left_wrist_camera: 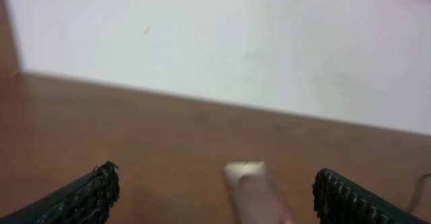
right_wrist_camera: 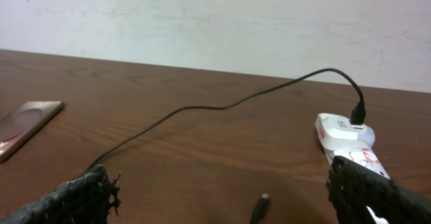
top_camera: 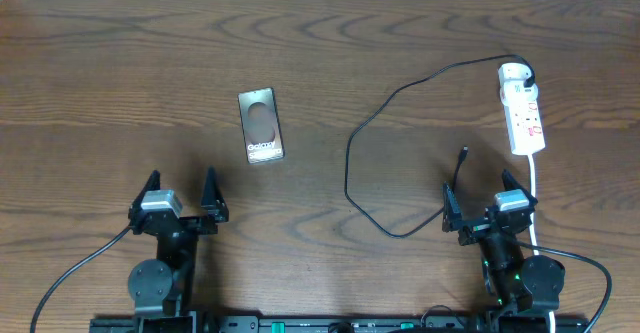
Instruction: Plug charger to phone and switch on socket
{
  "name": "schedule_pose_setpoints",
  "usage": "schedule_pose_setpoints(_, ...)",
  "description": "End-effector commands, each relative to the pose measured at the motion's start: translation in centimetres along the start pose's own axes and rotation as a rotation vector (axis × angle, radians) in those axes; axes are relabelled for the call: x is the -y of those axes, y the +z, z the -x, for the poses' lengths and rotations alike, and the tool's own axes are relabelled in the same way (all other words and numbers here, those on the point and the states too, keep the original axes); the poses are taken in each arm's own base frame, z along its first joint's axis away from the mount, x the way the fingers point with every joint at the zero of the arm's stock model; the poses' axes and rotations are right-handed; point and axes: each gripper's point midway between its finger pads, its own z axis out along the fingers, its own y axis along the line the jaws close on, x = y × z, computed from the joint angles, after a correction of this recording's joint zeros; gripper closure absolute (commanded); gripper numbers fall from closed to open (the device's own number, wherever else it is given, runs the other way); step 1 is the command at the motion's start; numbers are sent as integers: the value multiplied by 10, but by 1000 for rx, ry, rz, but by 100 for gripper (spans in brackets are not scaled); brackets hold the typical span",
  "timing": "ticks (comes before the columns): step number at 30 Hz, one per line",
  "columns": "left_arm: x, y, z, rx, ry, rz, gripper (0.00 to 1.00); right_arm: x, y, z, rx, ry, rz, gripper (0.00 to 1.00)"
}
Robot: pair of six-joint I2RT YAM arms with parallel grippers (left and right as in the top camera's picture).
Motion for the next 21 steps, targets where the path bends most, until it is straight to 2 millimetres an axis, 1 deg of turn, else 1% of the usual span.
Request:
schedule_pose_setpoints(1,32,-11,58,134,32,-149,7,-3,0,-2,-6,10,12,1)
schedule_pose_setpoints(4,42,-24,101,225,46,-178,7,-3,0,-2,-6,10,12,1)
schedule_pose_setpoints(8,53,-47,159,338,63,-194,7,-3,0,-2,-6,10,12,1)
schedule_pose_setpoints(12,61,-57,197,348,67,-197,6,-3,0,-2,-6,10,12,1)
schedule_pose_setpoints(16,79,-54,219,245,125,-259,7,-3,0,-2,-6,10,12,1)
schedule_pose_setpoints(21,94,-28,250,24,150,-303,7,-3,0,-2,-6,10,12,1)
